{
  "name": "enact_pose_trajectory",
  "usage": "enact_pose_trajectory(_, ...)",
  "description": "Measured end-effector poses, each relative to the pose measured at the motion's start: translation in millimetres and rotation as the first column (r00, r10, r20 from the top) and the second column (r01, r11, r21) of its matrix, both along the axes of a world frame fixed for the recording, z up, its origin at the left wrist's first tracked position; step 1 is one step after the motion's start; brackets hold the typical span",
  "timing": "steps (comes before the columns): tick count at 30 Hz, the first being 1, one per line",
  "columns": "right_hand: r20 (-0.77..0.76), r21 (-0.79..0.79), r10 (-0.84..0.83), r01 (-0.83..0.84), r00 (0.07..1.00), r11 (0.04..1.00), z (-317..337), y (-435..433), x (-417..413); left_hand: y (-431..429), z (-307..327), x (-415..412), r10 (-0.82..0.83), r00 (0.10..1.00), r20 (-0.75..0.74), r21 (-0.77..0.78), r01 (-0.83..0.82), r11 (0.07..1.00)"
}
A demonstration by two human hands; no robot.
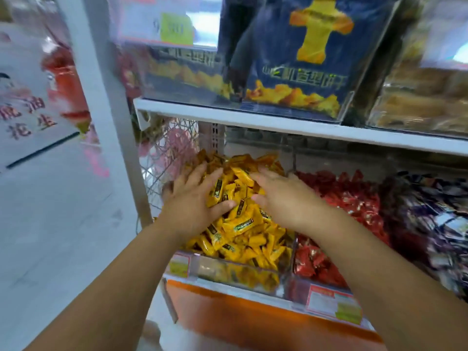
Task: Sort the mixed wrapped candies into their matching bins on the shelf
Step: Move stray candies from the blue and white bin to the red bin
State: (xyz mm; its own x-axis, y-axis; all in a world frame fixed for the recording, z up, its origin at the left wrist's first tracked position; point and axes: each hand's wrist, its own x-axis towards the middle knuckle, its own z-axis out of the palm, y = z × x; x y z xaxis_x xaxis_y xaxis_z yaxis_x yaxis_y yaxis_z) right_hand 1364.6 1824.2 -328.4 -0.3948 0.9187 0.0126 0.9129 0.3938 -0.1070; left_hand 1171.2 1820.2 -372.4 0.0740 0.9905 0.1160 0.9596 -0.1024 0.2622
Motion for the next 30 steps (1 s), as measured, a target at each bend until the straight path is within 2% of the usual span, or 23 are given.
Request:
enact_pose_trajectory(4,0.113,-0.228,-0.050,0.074,0.992,0.971,-14,8,-35,5,-8,-18,-0.012,0.999,0.042,-0.021,0.013,1.000)
enact_pose_trajectory(9,0.133,-0.226,-0.058,0.088,0.989,0.970,-26,6,-47,3,-8,-23,-0.049,0.994,0.099,-0.043,0.053,0.998)
enact_pose_trajectory(12,0.070,-0.187,-0.023,0.036,0.997,0.982,-23,-2,-33,-2,-2,-21,-0.055,0.982,0.178,-0.009,0.057,0.998)
enact_pose_trajectory(15,-0.024,-0.028,0.051,-0.052,0.998,0.998,-6,-21,-19,-9,7,-12,-0.072,0.972,0.223,0.088,0.054,0.995)
enact_pose_trajectory(17,-0.133,0.049,0.055,-0.049,0.990,0.998,8,-35,0,-17,14,-1,-0.109,0.968,0.224,0.163,0.073,0.984)
enact_pose_trajectory(21,-0.310,0.111,-0.047,0.085,0.949,0.990,28,-69,74,-35,32,42,-0.297,0.928,0.224,0.270,0.234,0.934)
enact_pose_trajectory(24,-0.411,0.073,-0.229,0.283,0.882,0.956,33,-96,141,-47,36,97,-0.479,0.853,0.207,0.295,0.413,0.862)
enact_pose_trajectory(27,-0.478,0.051,-0.431,0.514,0.765,0.856,25,-118,212,-57,26,158,-0.620,0.757,0.209,0.274,0.563,0.780)
enact_pose_trajectory(30,-0.524,0.068,-0.528,0.650,0.669,0.757,8,-137,274,-60,14,210,-0.708,0.678,0.199,0.251,0.663,0.705)
